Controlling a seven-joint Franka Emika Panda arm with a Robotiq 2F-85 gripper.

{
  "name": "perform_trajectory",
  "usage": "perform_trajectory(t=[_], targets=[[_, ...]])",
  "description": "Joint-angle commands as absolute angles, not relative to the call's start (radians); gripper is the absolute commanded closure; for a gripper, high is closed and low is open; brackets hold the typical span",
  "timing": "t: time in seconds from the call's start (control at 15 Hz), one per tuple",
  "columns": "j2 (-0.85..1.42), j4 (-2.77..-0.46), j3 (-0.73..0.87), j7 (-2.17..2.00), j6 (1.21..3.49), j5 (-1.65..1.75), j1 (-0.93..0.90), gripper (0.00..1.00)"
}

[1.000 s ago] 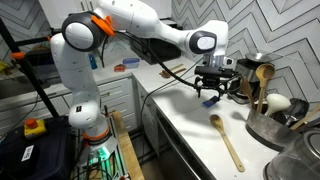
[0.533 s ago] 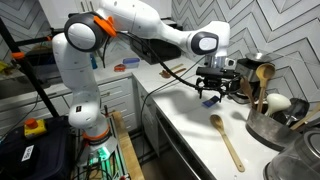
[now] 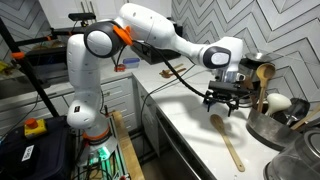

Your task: Move the wooden spoon from the counter to the utensil holder

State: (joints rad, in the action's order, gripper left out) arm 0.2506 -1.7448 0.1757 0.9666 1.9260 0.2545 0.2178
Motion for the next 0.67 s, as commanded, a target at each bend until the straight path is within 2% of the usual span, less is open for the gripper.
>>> perform_trajectory(t=[0.0,0.6], targets=[[0.321,-1.695,0.175,0.981,1.933,0.281,0.236,0.00],[0.387,-1.665,0.175,0.996,1.949,0.269,0.279,0.00]])
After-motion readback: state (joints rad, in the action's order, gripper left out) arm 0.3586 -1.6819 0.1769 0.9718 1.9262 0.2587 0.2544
